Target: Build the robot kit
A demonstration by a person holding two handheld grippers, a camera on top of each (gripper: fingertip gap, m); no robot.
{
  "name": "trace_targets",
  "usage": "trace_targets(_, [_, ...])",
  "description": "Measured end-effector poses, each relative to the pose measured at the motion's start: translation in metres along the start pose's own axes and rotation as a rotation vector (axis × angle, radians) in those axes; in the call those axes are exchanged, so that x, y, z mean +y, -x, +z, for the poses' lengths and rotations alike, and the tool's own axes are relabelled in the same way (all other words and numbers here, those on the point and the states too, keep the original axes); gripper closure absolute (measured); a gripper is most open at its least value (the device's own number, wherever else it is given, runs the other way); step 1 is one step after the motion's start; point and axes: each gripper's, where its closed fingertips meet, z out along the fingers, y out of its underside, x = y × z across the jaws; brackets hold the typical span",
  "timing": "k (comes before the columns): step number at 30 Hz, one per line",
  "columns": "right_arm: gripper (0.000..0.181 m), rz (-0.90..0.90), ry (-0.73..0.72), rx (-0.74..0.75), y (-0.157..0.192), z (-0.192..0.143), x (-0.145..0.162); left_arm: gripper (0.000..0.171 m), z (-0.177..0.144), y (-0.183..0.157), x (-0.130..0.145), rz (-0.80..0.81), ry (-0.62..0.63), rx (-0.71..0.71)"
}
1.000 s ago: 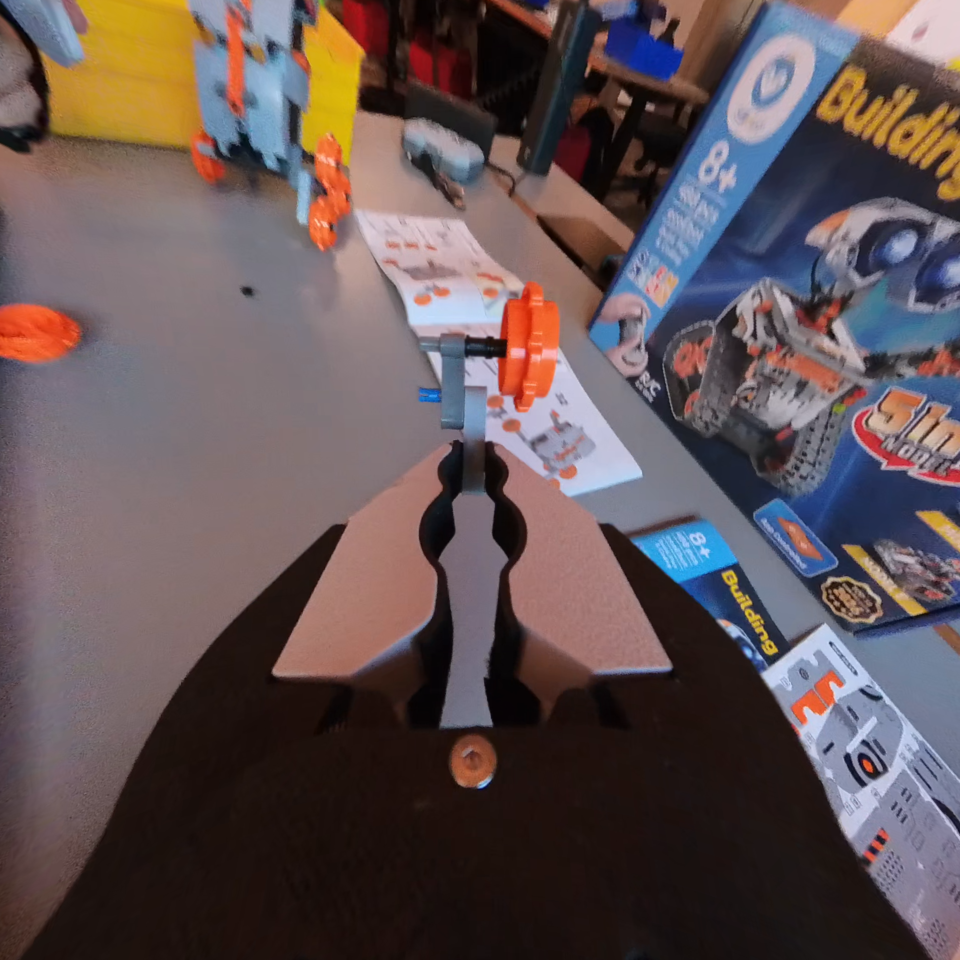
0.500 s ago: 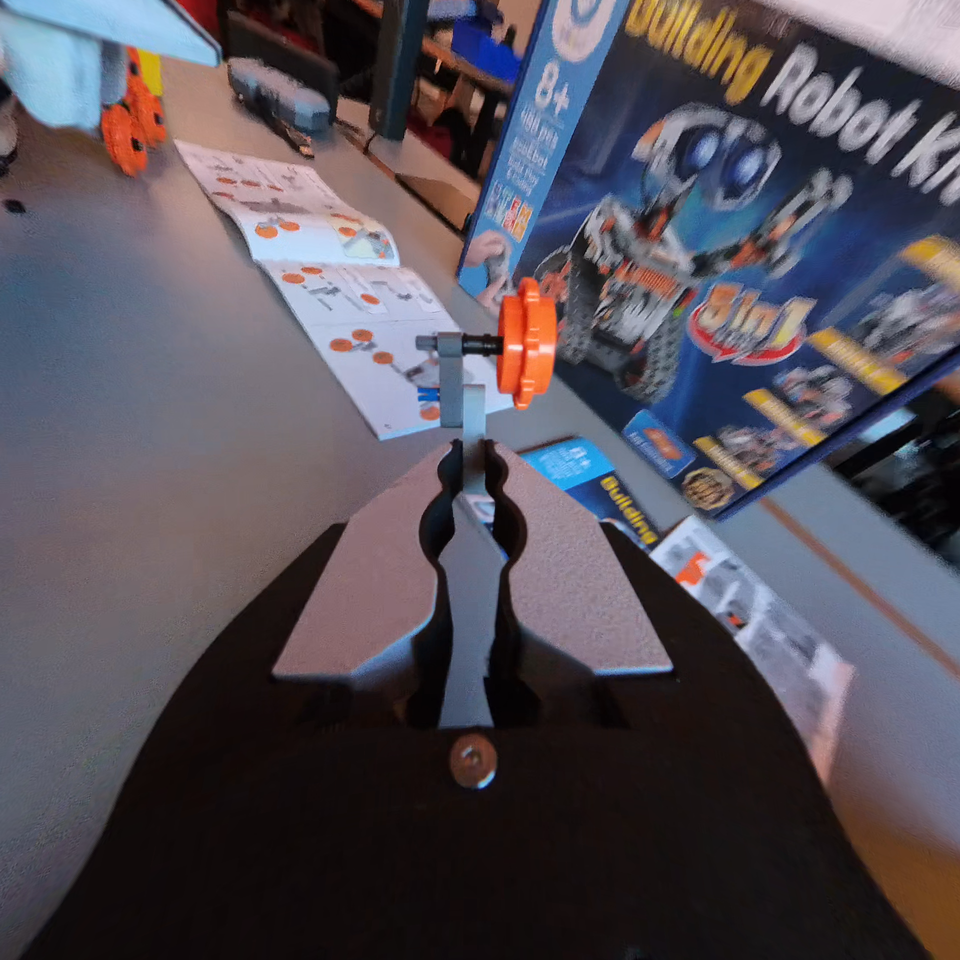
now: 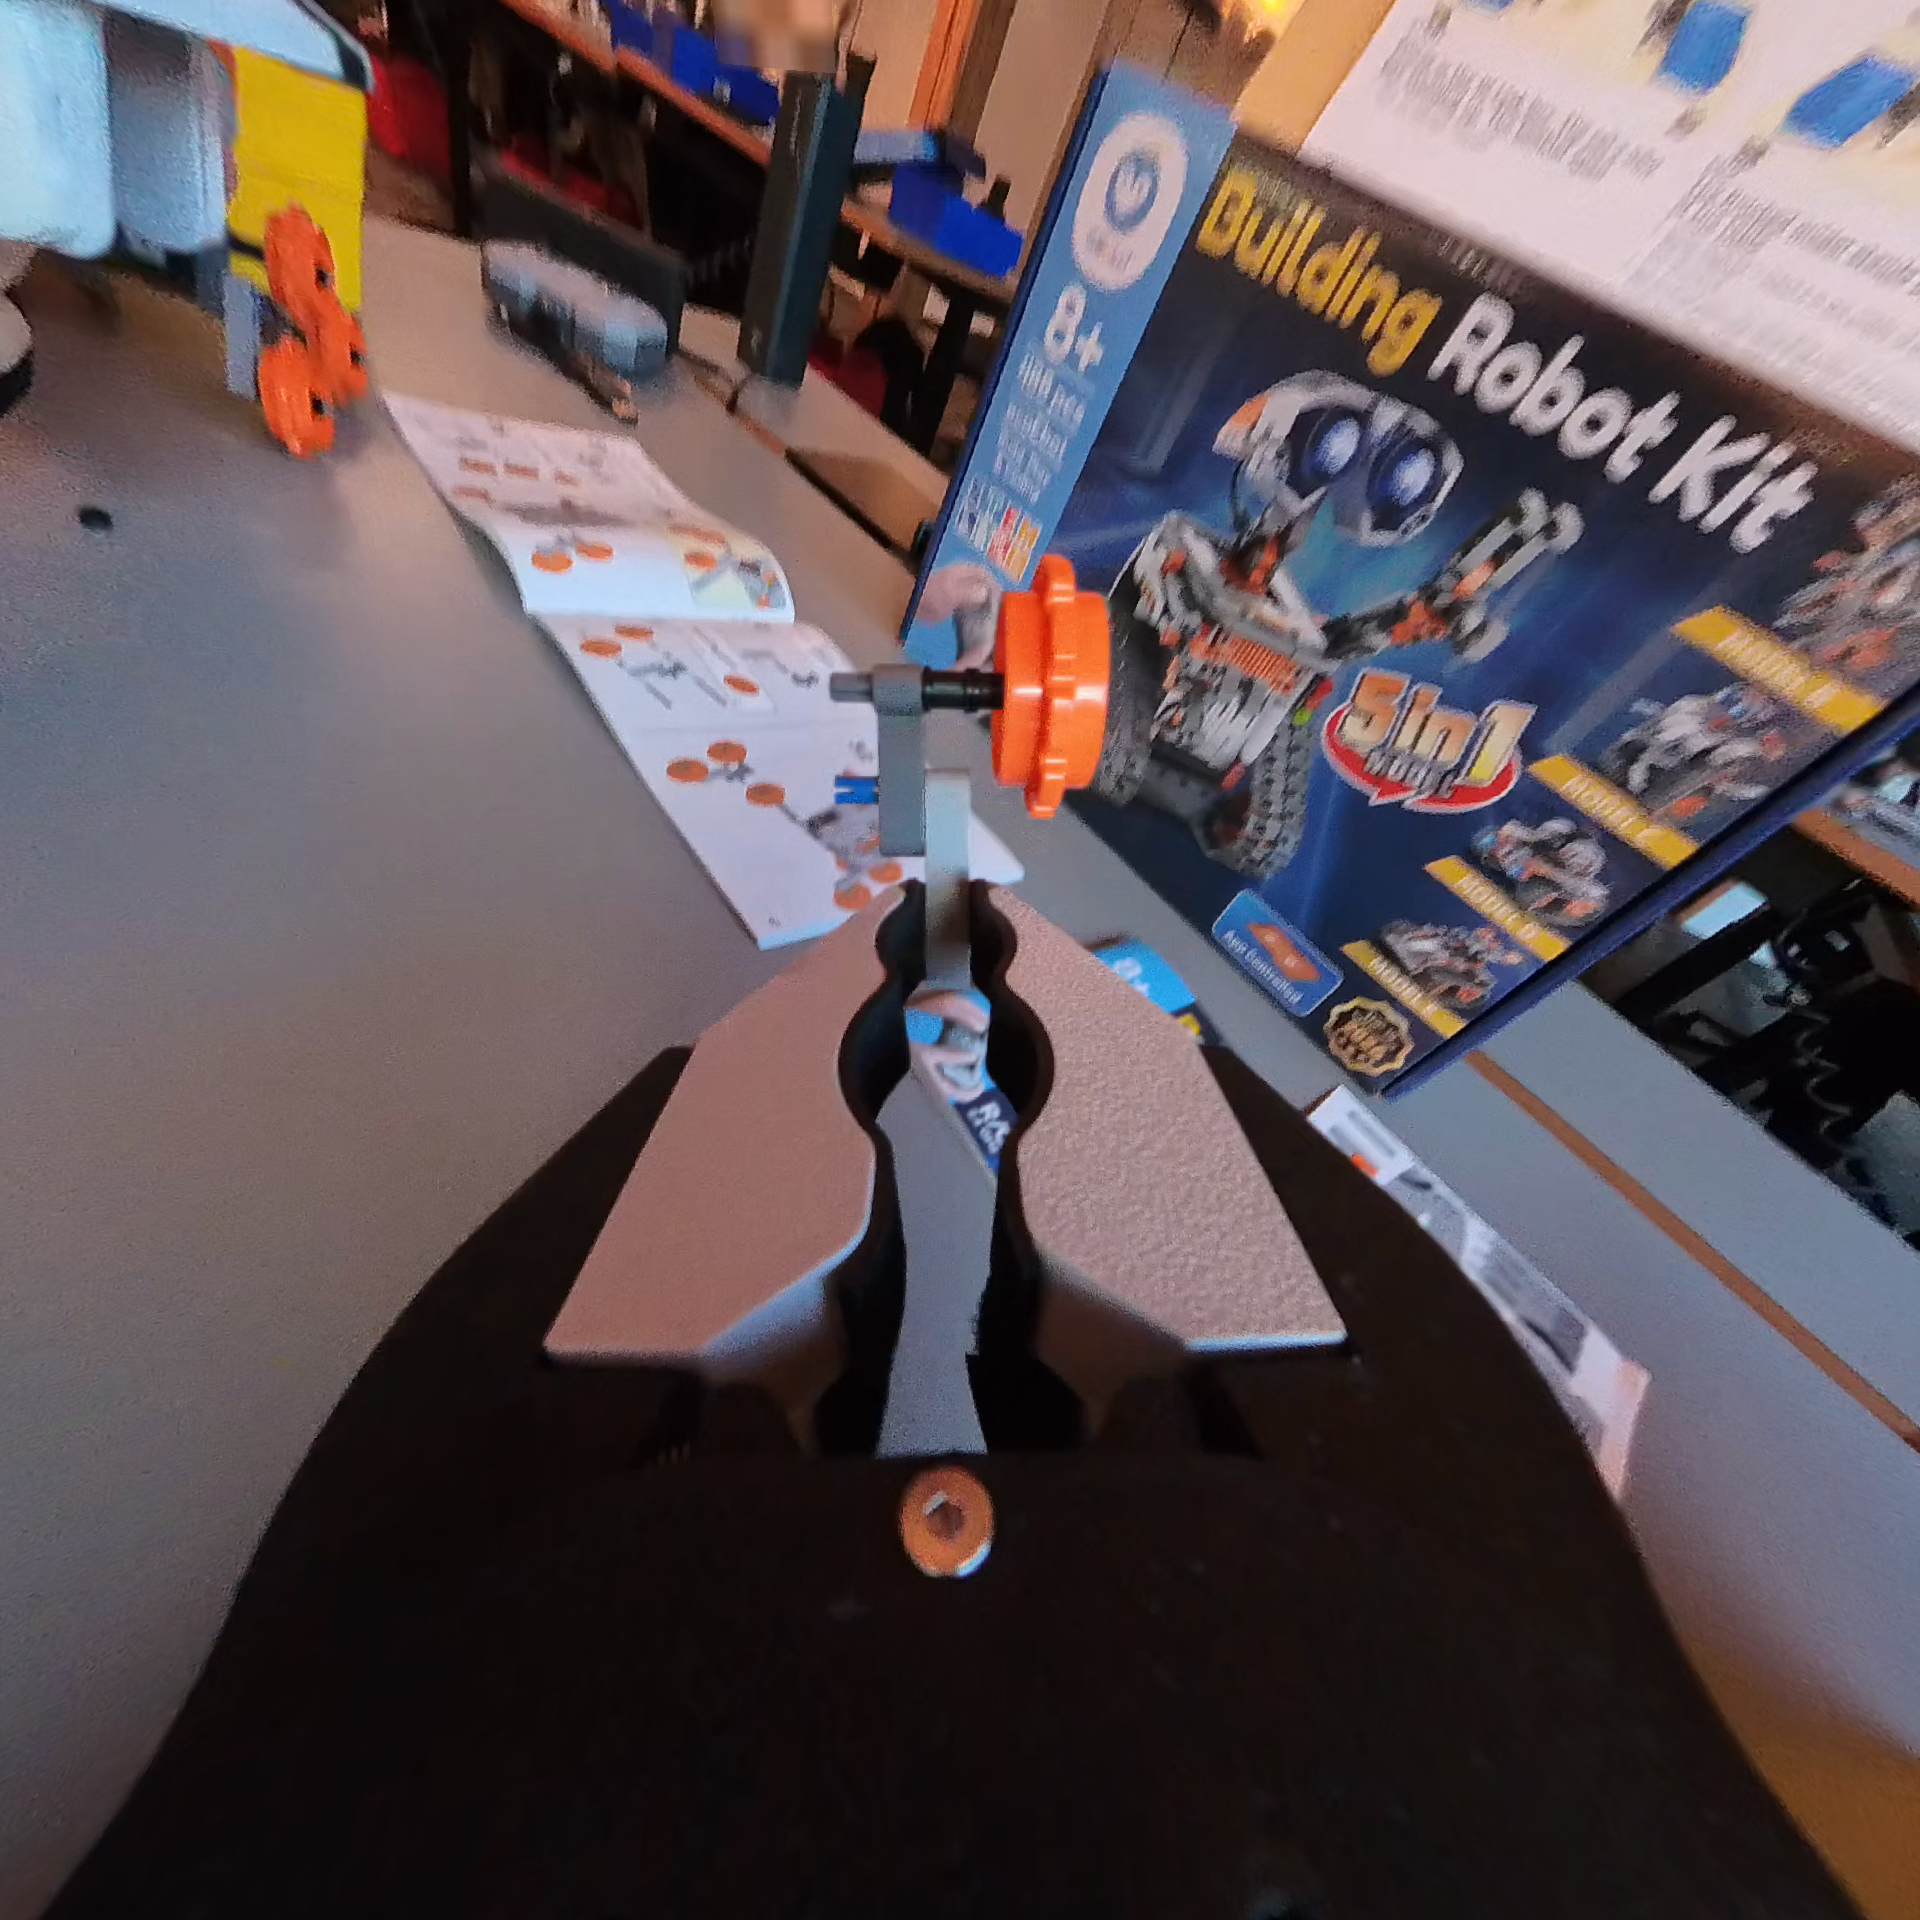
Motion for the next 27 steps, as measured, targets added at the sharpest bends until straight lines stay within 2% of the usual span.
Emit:
trace_targets(1, [0.174, -0.018, -0.030, 0.018, -0.003, -0.004, -0.006, 0.167, 0.000, -0.004, -0.004, 0.015, -0.003, 0.022])
trace_targets(4, [0.174, -0.153, -0.039, 0.142, -0.020, -0.019, -0.008, 0.164, -0.003, -0.009, -0.007, 0.157, 0.022, 0.037])
trace_targets(6, [0.174, -0.255, 0.044, 0.259, -0.033, -0.031, 0.011, 0.167, -0.010, -0.011, -0.009, 0.237, -0.021, 0.040])
trace_targets(9, [0.174, -0.337, 0.139, 0.328, -0.037, -0.043, 0.029, 0.169, -0.013, -0.005, 0.004, 0.138, -0.022, 0.062])
trace_targets(14, [0.174, -0.207, 0.136, 0.221, -0.024, -0.035, 0.038, 0.161, -0.011, -0.012, 0.017, 0.113, 0.060, 0.135])
trace_targets(22, [0.174, -0.045, -0.011, 0.029, 0.008, -0.034, 0.016, 0.162, -0.009, -0.042, 0.021, 0.093, 0.065, 0.204])
trace_targets(27, [0.174, 0.082, 0.001, 0.028, 0.004, -0.034, 0.020, 0.157, -0.008, -0.058, 0.031, -0.012, 0.129, 0.310])
